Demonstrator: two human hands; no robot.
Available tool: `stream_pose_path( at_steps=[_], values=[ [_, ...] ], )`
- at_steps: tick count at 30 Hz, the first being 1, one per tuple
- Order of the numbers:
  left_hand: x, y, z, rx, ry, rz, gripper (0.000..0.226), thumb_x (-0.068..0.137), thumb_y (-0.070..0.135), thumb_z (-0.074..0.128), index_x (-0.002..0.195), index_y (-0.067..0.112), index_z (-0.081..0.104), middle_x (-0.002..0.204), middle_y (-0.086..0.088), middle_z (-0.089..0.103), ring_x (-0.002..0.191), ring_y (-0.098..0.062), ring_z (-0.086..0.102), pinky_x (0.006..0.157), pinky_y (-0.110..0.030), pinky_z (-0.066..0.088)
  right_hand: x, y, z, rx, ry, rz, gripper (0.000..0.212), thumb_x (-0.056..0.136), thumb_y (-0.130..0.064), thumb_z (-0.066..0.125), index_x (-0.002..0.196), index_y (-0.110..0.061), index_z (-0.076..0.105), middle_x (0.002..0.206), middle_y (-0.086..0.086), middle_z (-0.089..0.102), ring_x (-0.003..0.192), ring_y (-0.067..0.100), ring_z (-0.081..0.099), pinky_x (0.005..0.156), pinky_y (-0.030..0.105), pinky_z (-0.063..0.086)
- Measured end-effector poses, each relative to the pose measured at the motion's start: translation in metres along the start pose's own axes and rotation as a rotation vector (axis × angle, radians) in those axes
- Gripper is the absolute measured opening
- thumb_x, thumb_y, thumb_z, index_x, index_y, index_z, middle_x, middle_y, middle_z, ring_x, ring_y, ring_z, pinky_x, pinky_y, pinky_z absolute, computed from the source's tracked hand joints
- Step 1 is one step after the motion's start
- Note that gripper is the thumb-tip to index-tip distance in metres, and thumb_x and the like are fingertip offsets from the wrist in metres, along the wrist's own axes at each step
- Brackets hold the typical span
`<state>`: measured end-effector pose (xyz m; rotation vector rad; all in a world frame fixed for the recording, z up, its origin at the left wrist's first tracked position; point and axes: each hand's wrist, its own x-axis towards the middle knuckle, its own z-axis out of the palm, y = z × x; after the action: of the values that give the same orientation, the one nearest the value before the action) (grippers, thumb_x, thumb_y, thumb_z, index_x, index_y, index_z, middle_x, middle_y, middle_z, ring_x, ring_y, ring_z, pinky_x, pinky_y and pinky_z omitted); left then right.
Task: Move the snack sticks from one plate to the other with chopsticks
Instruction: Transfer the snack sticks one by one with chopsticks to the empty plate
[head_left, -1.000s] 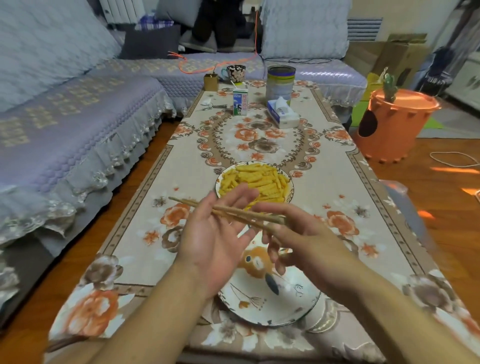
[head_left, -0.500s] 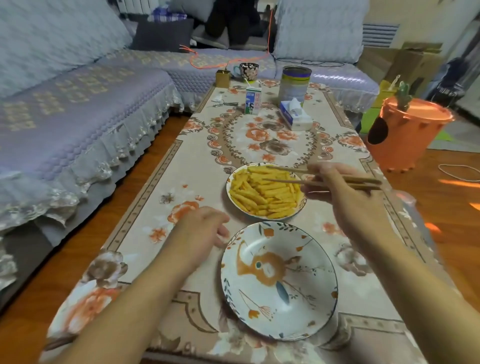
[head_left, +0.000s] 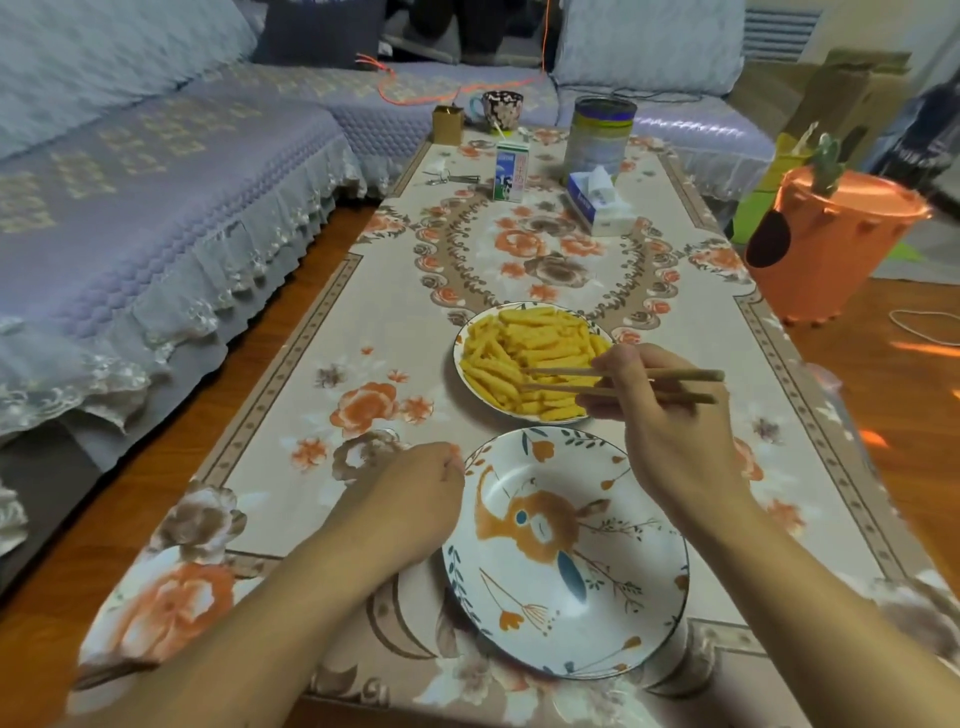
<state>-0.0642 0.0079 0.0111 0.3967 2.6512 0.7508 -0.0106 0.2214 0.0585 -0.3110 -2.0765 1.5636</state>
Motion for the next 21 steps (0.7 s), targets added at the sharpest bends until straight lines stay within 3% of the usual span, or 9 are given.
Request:
stream_pose_path(
  at_steps=[4,9,13,16,18,21],
  values=[
    [0.005,-0.003,-0.003,-0.009,-0.004,-0.004,0.038,0.105,0.041,0.035,0.082,0.023,0.059,0.081,0.003,0.066,0.080,-0.018,0.063,0.077,-0.035,0.053,0.003,-0.008,-0.007,0.056,0.049,-0.032,0.032,0.104,-0.033,0.051,0.090,-0.015,0.073,0.078,0.009,0.076,0.070,0.025,0.076,0.068,0.038,0.064],
    [0.005,0.000,-0.009,0.072,-0.036,-0.002,0.039,0.106,0.041,0.034,0.086,0.021,0.061,0.086,0.004,0.067,0.086,-0.018,0.062,0.087,-0.040,0.053,-0.001,-0.027,-0.041,0.130,0.059,0.065,0.042,0.108,-0.029,0.046,0.089,-0.001,0.070,0.073,0.021,0.072,0.063,0.032,0.075,0.061,0.037,0.064],
    [0.004,0.000,-0.012,0.102,-0.093,0.009,0.036,0.103,0.036,0.035,0.084,0.020,0.061,0.087,0.002,0.066,0.087,-0.022,0.062,0.082,-0.038,0.053,-0.016,-0.033,-0.067,0.076,0.009,0.196,0.048,0.109,-0.031,0.044,0.085,0.004,0.067,0.069,0.028,0.068,0.061,0.042,0.072,0.058,0.041,0.064],
    [-0.004,-0.001,-0.013,0.131,-0.102,0.017,0.035,0.104,0.032,0.035,0.085,0.017,0.059,0.092,-0.003,0.066,0.090,-0.025,0.061,0.079,-0.037,0.049,-0.028,-0.028,-0.069,0.012,-0.007,0.273,0.044,0.108,-0.027,0.046,0.093,0.010,0.066,0.077,0.034,0.069,0.068,0.047,0.072,0.058,0.040,0.063],
    [-0.008,-0.002,-0.013,0.120,-0.117,0.026,0.033,0.105,0.023,0.037,0.078,0.010,0.053,0.088,-0.011,0.064,0.087,-0.030,0.061,0.073,-0.038,0.046,-0.035,-0.027,-0.069,-0.022,-0.011,0.274,0.039,0.108,-0.025,0.049,0.097,0.008,0.067,0.080,0.031,0.071,0.072,0.044,0.073,0.063,0.041,0.064],
    [-0.012,-0.002,-0.015,0.035,-0.093,0.016,0.032,0.101,0.018,0.038,0.073,0.012,0.052,0.080,-0.010,0.063,0.080,-0.028,0.058,0.066,-0.033,0.042,-0.039,-0.035,-0.072,-0.062,-0.013,0.228,0.035,0.107,-0.023,0.051,0.095,0.005,0.069,0.076,0.025,0.073,0.070,0.041,0.074,0.066,0.044,0.064]
  ],
)
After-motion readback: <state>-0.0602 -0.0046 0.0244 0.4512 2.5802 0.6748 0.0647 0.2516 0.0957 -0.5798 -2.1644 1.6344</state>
